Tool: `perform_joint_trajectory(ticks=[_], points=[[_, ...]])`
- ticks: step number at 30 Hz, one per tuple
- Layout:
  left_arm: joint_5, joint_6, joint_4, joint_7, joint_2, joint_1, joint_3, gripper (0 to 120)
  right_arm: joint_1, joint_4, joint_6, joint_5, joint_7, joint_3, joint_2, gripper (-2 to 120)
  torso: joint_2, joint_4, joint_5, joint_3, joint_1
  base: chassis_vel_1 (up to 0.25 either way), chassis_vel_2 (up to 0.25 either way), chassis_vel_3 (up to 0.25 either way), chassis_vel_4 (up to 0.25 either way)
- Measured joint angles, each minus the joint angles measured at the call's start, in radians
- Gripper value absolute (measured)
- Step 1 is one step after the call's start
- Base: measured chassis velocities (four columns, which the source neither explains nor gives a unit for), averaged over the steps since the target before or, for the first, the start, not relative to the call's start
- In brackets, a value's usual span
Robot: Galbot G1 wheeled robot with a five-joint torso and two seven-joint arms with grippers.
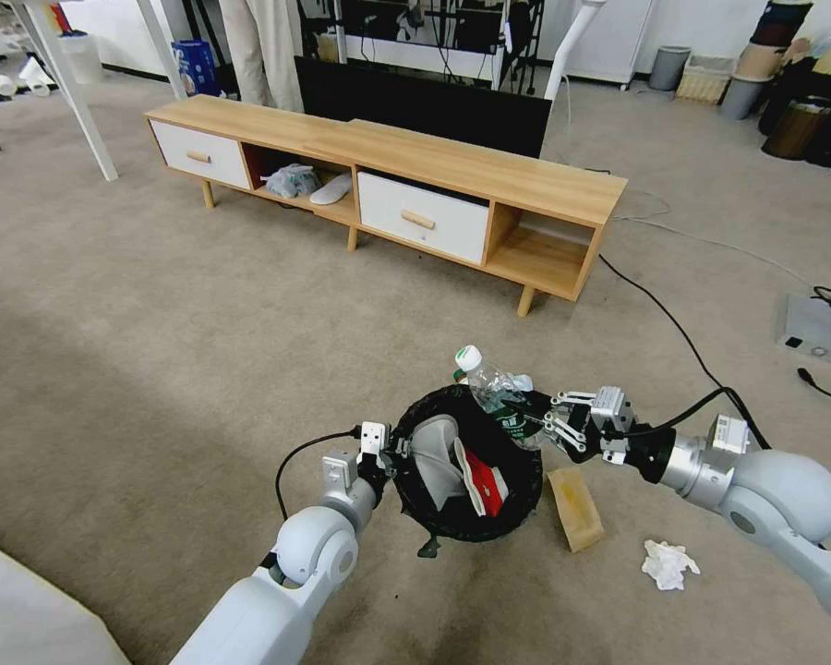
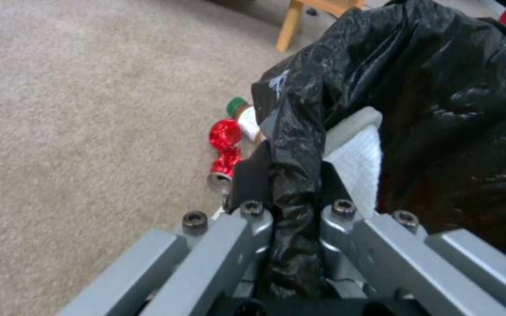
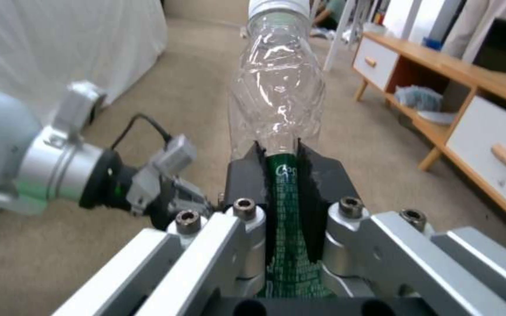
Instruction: Pick up the trash bin and place the garbage on the floor into it.
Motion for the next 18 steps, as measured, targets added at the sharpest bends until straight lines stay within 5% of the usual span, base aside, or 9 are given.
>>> perform_joint_trajectory(ticks=[18], points=[[0.013,-0.010,-0.016,0.021,-0.008,0.019,0.003,4,0.096,-0.174,-0.005,-0.057,-0.012,-0.195,0.047,9,0.000,0.0000,0.0000,0.000,0.000,0.000,0.000,0.000,0.000]])
